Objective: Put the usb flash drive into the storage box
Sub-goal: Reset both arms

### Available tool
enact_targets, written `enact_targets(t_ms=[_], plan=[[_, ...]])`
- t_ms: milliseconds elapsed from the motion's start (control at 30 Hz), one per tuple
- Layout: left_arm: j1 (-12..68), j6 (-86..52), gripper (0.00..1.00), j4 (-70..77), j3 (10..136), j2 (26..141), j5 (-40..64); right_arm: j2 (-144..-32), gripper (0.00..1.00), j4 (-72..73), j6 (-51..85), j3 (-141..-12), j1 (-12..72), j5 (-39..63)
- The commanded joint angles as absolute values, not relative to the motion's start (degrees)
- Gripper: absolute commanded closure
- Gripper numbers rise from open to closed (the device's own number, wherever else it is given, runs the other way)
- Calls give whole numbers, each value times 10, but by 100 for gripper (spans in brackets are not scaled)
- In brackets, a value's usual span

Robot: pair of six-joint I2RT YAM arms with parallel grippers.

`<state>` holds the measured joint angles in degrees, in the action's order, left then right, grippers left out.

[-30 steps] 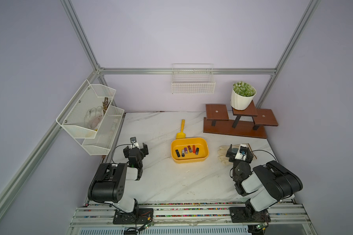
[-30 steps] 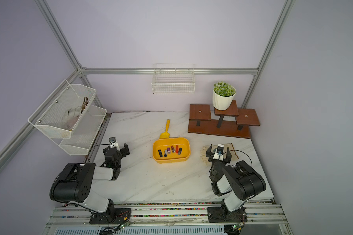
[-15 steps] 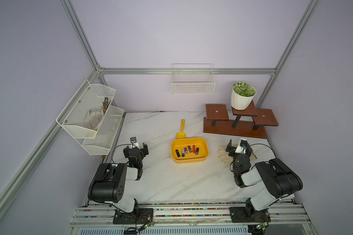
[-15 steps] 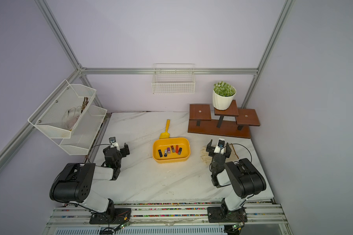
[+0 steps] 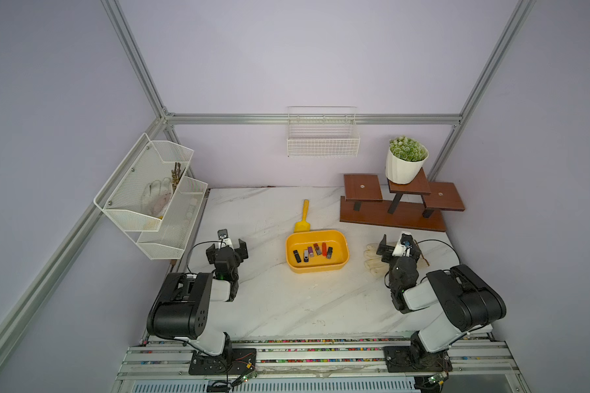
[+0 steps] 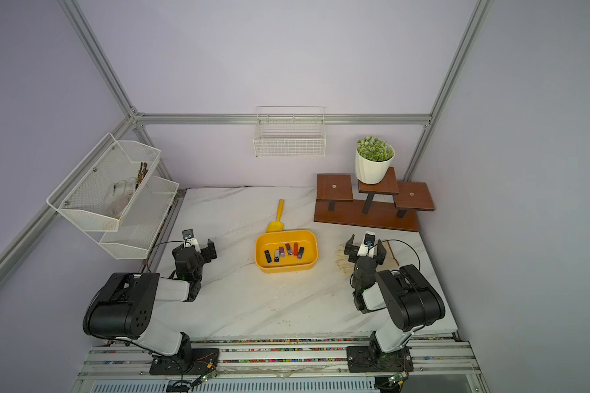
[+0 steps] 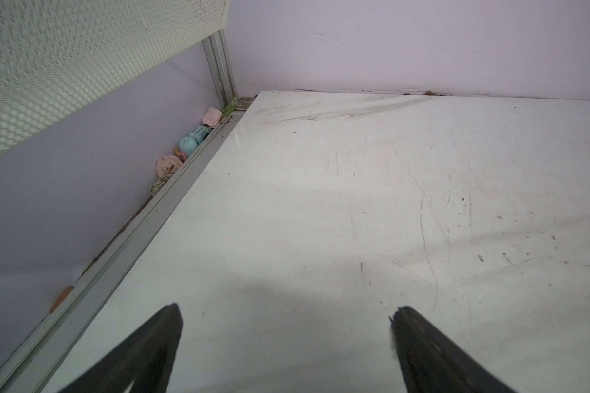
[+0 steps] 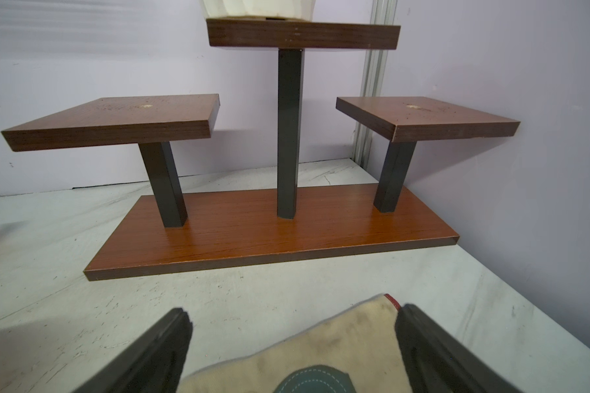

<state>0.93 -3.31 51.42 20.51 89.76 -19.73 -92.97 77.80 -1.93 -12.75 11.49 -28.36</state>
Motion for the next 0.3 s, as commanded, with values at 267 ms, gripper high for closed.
enact_targets(t_ms=[267], plan=[[11,-22,0,535,216,895,-194,-917,1,750,-9,-142,106,-272]])
